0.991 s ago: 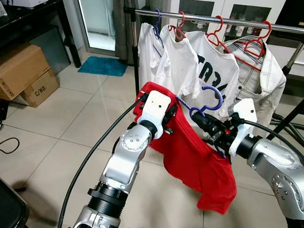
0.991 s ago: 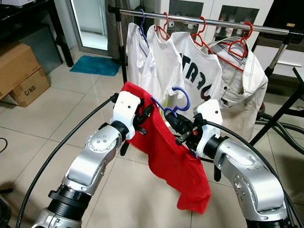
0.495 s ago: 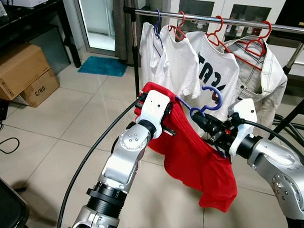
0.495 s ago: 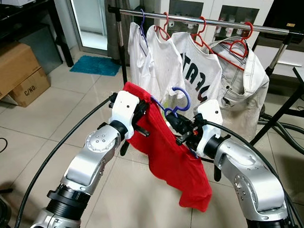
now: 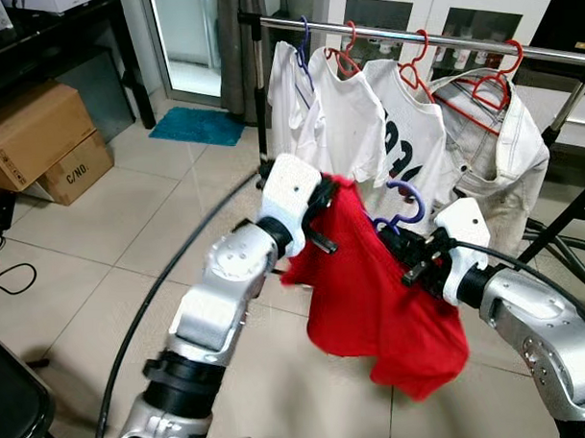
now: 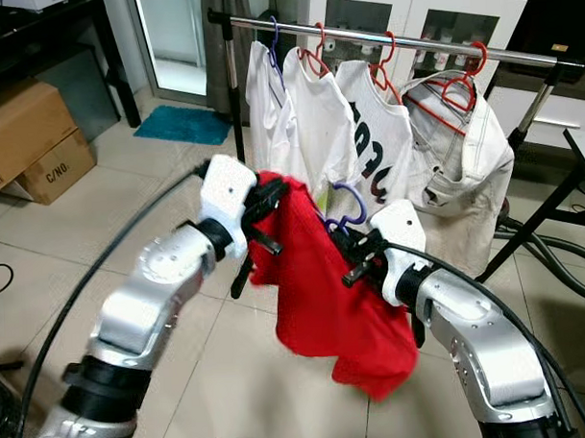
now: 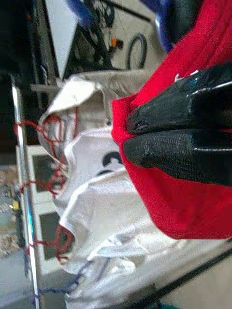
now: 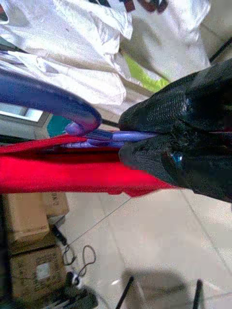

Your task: Hang hanger

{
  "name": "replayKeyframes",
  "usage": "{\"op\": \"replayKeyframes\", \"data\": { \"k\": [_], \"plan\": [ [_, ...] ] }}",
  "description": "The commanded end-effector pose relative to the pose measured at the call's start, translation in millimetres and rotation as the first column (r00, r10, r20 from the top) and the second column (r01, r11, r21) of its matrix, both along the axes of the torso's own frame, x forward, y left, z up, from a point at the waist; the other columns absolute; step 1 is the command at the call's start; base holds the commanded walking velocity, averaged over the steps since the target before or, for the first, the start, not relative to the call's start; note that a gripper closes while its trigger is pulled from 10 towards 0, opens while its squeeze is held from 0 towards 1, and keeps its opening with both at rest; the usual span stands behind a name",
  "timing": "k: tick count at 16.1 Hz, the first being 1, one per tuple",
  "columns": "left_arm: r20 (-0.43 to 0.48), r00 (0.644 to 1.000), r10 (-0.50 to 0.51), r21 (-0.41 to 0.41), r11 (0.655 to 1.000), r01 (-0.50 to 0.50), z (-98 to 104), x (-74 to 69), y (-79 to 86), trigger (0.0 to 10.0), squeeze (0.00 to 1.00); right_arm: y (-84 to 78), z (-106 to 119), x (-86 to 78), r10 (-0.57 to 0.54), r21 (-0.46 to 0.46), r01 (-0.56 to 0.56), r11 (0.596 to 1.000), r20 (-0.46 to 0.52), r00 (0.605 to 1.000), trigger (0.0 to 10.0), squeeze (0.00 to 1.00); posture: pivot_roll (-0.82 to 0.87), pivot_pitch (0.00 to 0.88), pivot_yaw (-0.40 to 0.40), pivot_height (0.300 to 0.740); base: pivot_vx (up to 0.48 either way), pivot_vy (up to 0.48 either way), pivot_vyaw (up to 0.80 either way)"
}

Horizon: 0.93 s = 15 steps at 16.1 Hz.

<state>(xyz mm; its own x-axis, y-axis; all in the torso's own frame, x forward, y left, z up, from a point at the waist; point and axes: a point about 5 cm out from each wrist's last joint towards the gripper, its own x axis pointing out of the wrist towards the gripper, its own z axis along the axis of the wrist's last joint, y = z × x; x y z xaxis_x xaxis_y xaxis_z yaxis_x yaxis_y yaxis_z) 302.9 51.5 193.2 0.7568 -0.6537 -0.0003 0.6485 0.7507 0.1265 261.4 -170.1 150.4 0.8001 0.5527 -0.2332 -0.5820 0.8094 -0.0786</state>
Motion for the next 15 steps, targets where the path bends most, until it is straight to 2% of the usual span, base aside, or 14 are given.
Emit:
{"op": "replayKeyframes", "data": {
  "k": [1,2,3,4,5,6,8,11,12,14,15],
  "plan": [
    [0.030,0.999,-0.028,-0.019,0.999,0.028,13.9,0.1,-0.1,0.0,0.00,-3.0,-3.9,-1.3,-0.005,-0.025,0.004,1.000,-0.008,1.000,10.0,0.00,0.05,0.016,-0.016,0.740,0.000,0.000,0.00],
    [0.037,0.999,-0.010,-0.017,1.000,0.011,17.9,2.4,3.9,0.0,0.00,-3.6,-5.5,-2.3,-0.007,-0.034,0.006,0.999,-0.014,1.000,10.0,0.00,0.05,0.018,-0.012,0.740,0.000,0.000,0.00],
    [0.056,0.996,0.076,0.022,0.997,-0.077,23.7,12.6,18.4,0.0,0.00,-5.4,-7.9,-5.7,-0.005,-0.046,0.004,0.999,-0.021,1.000,10.0,0.00,0.05,0.020,-0.005,0.740,0.000,0.000,0.00],
    [0.064,0.992,0.111,0.042,0.993,-0.114,25.3,16.5,24.6,0.0,0.00,-6.1,-8.5,-7.1,-0.003,-0.048,0.002,0.999,-0.024,1.000,10.0,0.00,0.05,0.020,-0.005,0.740,0.000,0.000,0.00],
    [0.100,0.976,0.195,0.133,0.969,-0.208,24.7,26.7,44.0,0.0,0.00,-8.7,-5.9,-13.4,0.023,-0.032,-0.023,0.999,-0.023,0.999,10.0,0.00,0.05,0.023,0.003,0.740,0.000,0.000,0.00],
    [0.123,0.950,0.285,0.204,0.930,-0.306,22.4,37.4,67.2,0.0,0.00,-13.2,-0.4,-20.6,0.058,-0.008,-0.059,0.998,-0.018,0.998,10.0,0.00,0.04,0.026,0.009,0.740,0.000,0.000,0.00],
    [0.153,0.913,0.378,0.283,0.869,-0.407,17.3,50.2,99.6,0.0,0.00,-20.3,11.7,-33.2,0.149,0.039,-0.149,0.988,0.002,0.989,10.0,0.00,0.04,0.025,0.016,0.740,0.000,0.000,0.00],
    [0.144,0.904,0.403,0.316,0.847,-0.428,8.2,55.0,115.4,0.0,0.00,-28.3,23.6,-34.9,0.134,0.117,-0.138,0.983,0.042,0.990,10.0,0.00,0.04,0.022,0.026,0.740,0.000,0.000,0.00],
    [0.122,0.909,0.398,0.310,0.855,-0.415,3.4,55.8,115.7,0.0,0.00,-31.2,31.1,-33.4,0.112,0.185,-0.123,0.975,0.070,0.991,10.0,0.00,0.04,0.021,0.026,0.740,0.000,0.000,0.00],
    [0.041,0.917,0.396,0.228,0.890,-0.394,-9.9,55.4,105.6,0.0,0.00,-23.1,45.4,-34.4,0.120,0.341,-0.160,0.926,0.135,0.983,10.0,0.00,0.05,0.018,0.032,0.740,0.000,0.000,0.00],
    [0.031,0.922,0.387,0.214,0.898,-0.384,-11.5,54.7,102.7,0.0,0.00,-21.5,47.2,-33.3,0.109,0.363,-0.155,0.919,0.145,0.983,10.0,0.00,0.05,0.018,0.032,0.740,0.000,0.000,0.00]
  ]
}}
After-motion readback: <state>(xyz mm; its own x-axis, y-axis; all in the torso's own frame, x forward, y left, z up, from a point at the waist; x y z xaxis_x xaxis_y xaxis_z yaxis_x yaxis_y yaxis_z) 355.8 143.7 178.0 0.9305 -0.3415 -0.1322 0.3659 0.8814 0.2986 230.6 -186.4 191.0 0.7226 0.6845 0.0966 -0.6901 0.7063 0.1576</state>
